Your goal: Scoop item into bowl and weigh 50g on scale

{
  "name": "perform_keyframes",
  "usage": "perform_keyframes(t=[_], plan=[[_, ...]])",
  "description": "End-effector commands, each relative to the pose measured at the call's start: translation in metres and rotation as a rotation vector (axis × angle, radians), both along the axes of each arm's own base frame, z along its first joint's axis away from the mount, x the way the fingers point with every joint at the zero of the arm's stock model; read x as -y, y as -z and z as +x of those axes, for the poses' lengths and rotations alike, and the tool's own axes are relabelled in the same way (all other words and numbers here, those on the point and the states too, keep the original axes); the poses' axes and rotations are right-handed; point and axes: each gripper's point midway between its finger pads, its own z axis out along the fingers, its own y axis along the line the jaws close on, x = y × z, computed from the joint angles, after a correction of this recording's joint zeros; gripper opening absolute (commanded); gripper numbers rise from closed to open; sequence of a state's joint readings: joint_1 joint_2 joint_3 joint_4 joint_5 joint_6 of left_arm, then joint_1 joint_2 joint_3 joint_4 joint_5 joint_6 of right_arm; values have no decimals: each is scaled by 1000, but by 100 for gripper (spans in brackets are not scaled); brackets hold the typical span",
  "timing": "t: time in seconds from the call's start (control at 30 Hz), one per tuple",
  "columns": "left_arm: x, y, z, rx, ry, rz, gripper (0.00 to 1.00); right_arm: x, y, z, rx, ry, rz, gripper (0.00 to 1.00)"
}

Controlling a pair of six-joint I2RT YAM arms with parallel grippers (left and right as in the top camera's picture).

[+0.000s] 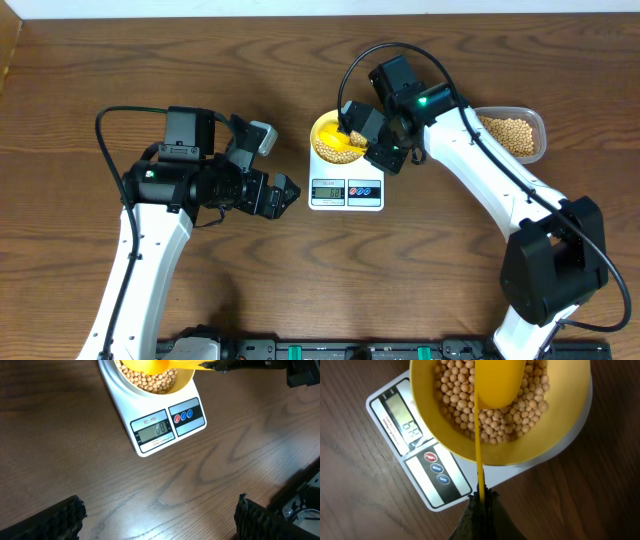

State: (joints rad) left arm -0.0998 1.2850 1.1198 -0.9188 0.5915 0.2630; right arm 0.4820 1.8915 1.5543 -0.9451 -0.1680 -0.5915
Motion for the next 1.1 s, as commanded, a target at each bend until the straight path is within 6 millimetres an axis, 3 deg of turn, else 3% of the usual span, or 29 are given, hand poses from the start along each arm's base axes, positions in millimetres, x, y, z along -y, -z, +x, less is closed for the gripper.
perform_keyframes(t=[0.0, 0.27, 0.53, 0.83, 0.97, 1.07], plan=[[-3, 4, 0, -8, -4, 11, 98, -5, 4, -5, -29, -19, 25, 1], [-3, 4, 0, -8, -4, 11, 98, -9, -1, -7, -87, 8, 130, 1], [-3, 4, 0, -8, -4, 11, 98, 5, -3, 2, -115, 85, 171, 1], [-3, 4, 0, -8, -4, 11, 98, 5, -16, 4, -206, 158, 336, 1], [-3, 4, 0, -8, -4, 11, 98, 12, -14, 9, -188, 173, 318, 1], [-3, 4, 0, -8, -4, 11, 98, 27, -4, 23, -90, 200, 183, 1]])
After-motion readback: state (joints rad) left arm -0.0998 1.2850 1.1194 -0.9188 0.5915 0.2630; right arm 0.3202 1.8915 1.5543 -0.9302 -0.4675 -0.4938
